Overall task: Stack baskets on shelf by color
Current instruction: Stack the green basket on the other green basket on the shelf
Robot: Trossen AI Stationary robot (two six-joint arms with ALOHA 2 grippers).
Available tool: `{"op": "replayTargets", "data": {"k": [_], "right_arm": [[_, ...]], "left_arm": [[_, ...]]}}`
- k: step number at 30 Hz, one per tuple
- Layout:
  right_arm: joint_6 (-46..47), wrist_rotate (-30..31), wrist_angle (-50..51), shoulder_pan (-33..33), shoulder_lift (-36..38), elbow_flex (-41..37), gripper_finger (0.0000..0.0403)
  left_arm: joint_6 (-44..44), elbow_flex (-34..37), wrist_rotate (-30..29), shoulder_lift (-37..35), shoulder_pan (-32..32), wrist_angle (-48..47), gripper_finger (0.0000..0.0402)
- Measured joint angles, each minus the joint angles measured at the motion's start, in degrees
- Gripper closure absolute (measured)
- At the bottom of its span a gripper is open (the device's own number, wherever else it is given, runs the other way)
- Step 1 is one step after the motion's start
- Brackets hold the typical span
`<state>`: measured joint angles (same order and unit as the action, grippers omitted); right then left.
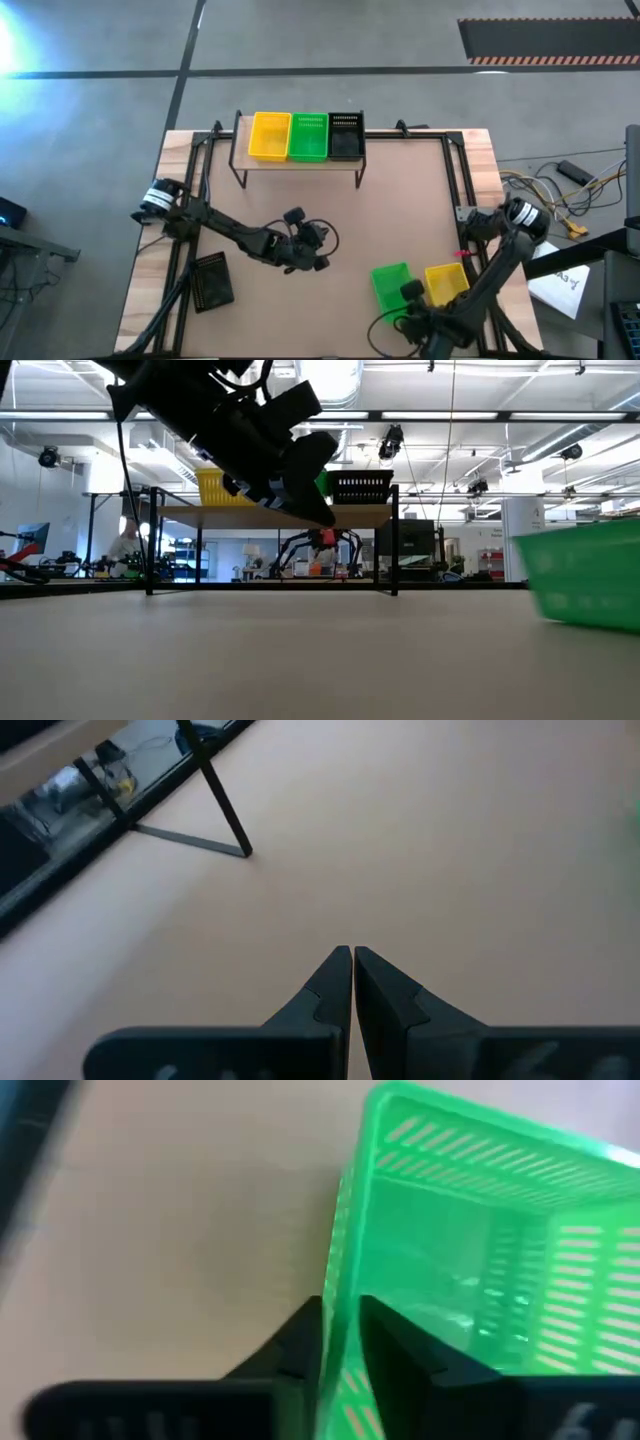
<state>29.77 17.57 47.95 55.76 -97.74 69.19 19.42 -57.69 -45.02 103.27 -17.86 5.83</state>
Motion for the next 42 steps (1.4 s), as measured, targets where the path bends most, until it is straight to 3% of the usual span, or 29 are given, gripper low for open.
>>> {"op": "replayTargets", "data": {"k": [3,7,15,19,23,28,32,39,42], "right_arm": [[-6.19,2.68,-0.16,-3.29,2.23,-2.31,0.0386],[-13.52,4.53,-2.5,-11.85,5.33,-7.03,0.0392],[-32.24,-0.97,-34.05,-31.61,5.78,-11.85,0.0392],[-37.43,-1.1,-41.34,-37.49,5.11,-11.16,0.0371],[-39.75,-2.77,-41.69,-41.28,5.38,-10.36,0.0324],[-36.05,-2.26,-42.96,-41.82,9.62,-15.29,0.0275],[-28.93,1.54,-44.26,-38.41,16.87,-24.17,0.0269],[-13.19,7.29,-44.25,-27.35,30.71,-38.0,0.0289],[-8.23,10.99,-44.43,-22.89,35.0,-41.65,0.0299]], "left_arm": [[-3.91,0.12,-3.04,-1.69,-1.63,-1.25,0.0402],[-10.52,0.02,-10.93,-7.78,-6.19,-0.51,0.0402],[-13.98,0.0,-15.54,-14.8,-13.65,-1.94,0.0402],[-12.49,0.36,-15.63,-14.04,-14.75,-2.21,0.0402],[-8.14,1.98,-15.78,-13.26,-14.64,-2.3,0.0402],[-1.14,5.44,-15.98,-13.16,-14.52,-1.92,0.0402],[3.81,7.63,-15.56,-12.94,-14.27,-0.56,0.0402],[-6.1,6.15,-13.71,-6.19,-10.5,11.73,0.0402],[-4.74,2.73,-7.57,-3.41,-6.62,13.1,0.0402]]}}
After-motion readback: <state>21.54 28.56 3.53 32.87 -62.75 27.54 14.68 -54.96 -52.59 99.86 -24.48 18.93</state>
